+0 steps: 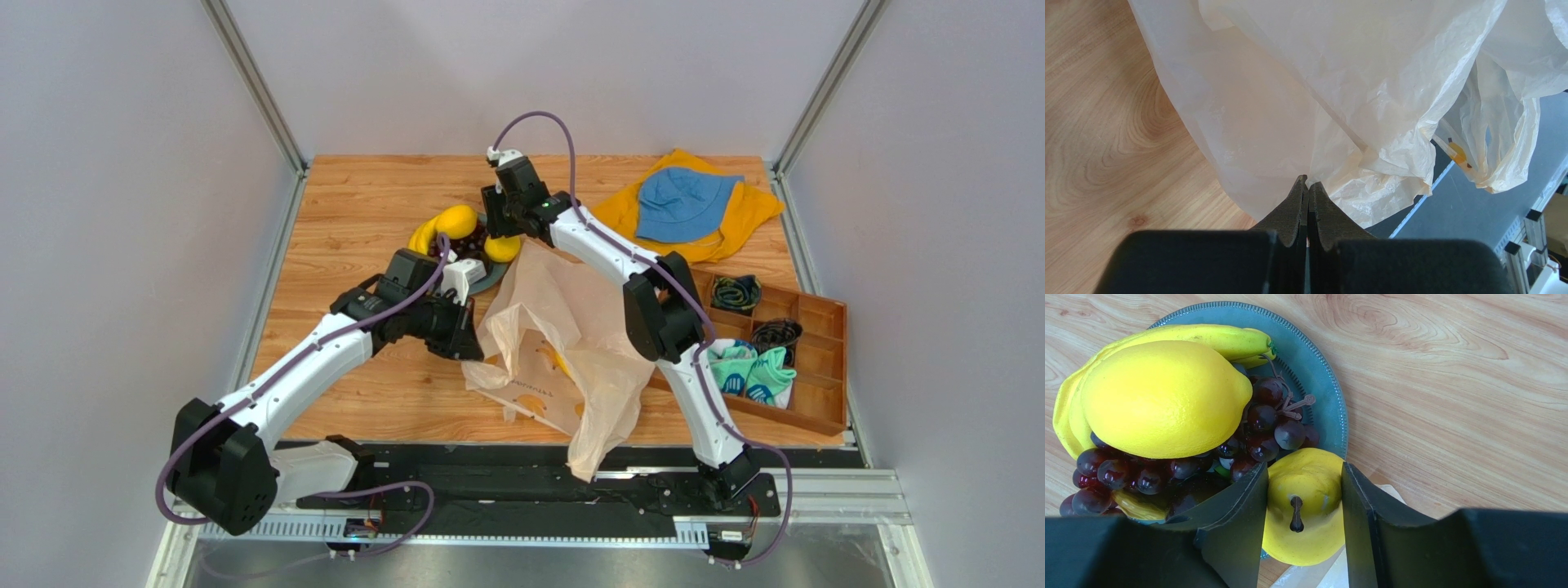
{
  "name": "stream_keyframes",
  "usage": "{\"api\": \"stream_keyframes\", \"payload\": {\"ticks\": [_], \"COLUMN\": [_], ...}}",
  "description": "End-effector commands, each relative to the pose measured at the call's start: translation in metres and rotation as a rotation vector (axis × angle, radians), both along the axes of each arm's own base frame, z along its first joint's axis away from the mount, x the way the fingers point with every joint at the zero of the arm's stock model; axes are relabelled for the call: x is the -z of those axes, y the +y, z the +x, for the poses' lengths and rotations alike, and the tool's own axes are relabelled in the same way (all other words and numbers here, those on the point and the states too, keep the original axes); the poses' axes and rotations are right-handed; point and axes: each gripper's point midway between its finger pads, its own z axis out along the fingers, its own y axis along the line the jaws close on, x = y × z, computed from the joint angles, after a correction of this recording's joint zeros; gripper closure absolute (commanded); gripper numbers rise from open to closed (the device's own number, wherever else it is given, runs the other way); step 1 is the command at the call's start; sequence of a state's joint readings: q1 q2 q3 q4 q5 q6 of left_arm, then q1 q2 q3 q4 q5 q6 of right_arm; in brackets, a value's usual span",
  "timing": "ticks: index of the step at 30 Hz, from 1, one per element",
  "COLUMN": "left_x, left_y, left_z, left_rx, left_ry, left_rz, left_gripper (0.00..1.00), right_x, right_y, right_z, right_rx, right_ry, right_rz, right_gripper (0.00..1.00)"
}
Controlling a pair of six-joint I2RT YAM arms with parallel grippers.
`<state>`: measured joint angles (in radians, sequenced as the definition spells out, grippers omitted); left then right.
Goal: Place the fruits into the plastic bag
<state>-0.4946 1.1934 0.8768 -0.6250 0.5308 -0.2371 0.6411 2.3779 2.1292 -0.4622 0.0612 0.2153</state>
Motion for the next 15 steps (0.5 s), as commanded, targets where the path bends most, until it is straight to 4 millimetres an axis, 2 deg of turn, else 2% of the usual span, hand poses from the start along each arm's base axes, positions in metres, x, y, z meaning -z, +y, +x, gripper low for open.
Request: {"api": "stream_keyframes", "payload": {"ticks": [1, 5, 6, 8, 10, 12, 13, 15], "left_x": [-0.004, -0.004, -0.004, -0.004, -0.005, -0.004, -0.005, -0.005], "left_y": [-0.002, -0.002, -0.002, -0.002, -0.002, -0.002, -0.002, -0.001], "left_z": [0.001, 0.001, 0.001, 0.001, 0.001, 0.0, 0.001, 0.001], "left_rx": [0.014, 0.014, 0.014, 0.014, 0.014, 0.014, 0.012, 0.012], "left_ry": [-0.004, -0.005, -0.006, -0.005, -0.008, -0.008, -0.008, -0.013], "left_rz": [-0.018, -0.019, -0.02, -0.019, -0.02, -0.018, -0.019, -0.019], "left_gripper": [1.0, 1.0, 1.0, 1.0, 1.0, 1.0, 1.0, 1.0], "right_x": [-0.015, -0.028, -0.039, -0.046, -0.063, -0.067, -0.078, -0.083], "right_y": [0.003, -0.004, -0.004, -0.005, -0.005, -0.007, -0.009, -0.011], "right_z": [0.01, 0.009, 0.007, 0.004, 0.003, 0.0, 0.0, -0.002], "right_rx": [0.017, 0.031, 0.03, 0.026, 0.025, 0.025, 0.029, 0.03], "right_ry": [-0.069, -0.096, -0.111, -0.126, -0.155, -0.158, -0.176, -0.184], "right_rz": [0.01, 0.008, 0.021, 0.034, 0.057, 0.06, 0.072, 0.077], "right_gripper": [0.83, 1.0, 1.0, 1.0, 1.0, 1.0, 1.0, 1.0]}}
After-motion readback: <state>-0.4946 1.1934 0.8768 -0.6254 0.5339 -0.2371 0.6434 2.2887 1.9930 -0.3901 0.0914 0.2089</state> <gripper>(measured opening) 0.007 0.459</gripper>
